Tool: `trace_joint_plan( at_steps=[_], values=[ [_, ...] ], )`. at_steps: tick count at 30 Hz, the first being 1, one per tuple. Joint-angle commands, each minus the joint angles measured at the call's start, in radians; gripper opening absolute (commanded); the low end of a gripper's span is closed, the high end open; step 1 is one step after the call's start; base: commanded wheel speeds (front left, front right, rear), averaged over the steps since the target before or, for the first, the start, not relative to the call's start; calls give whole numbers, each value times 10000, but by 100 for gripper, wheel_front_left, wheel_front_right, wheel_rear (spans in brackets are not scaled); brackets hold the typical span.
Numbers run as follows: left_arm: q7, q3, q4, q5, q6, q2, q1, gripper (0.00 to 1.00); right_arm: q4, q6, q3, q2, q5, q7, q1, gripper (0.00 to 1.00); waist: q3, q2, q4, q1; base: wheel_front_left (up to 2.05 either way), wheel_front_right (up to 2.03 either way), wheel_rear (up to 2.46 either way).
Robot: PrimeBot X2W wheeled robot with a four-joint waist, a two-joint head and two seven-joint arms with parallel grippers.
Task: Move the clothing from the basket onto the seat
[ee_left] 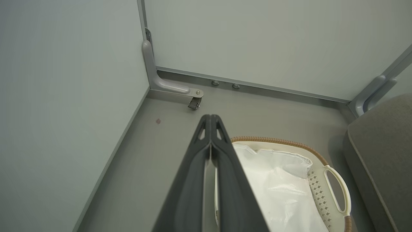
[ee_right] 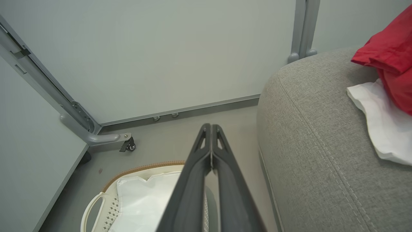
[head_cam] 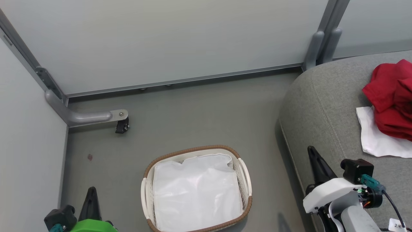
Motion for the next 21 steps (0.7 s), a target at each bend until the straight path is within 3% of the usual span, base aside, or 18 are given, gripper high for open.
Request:
trace_joint_plan(
  at_steps=[1, 21],
  values=[
    [83, 63, -225, -478, -33, 41, -202, 0, -239, -1, -83, -29, 467, 93, -100, 0, -7, 0, 1, 0, 0, 0, 0],
    [884, 90, -757, -3863, -116, 60, -387, 0, -677, -3, -461, -52, 3800, 944, 116, 0, -113, 0, 9, 0, 0, 0, 0]
  ],
)
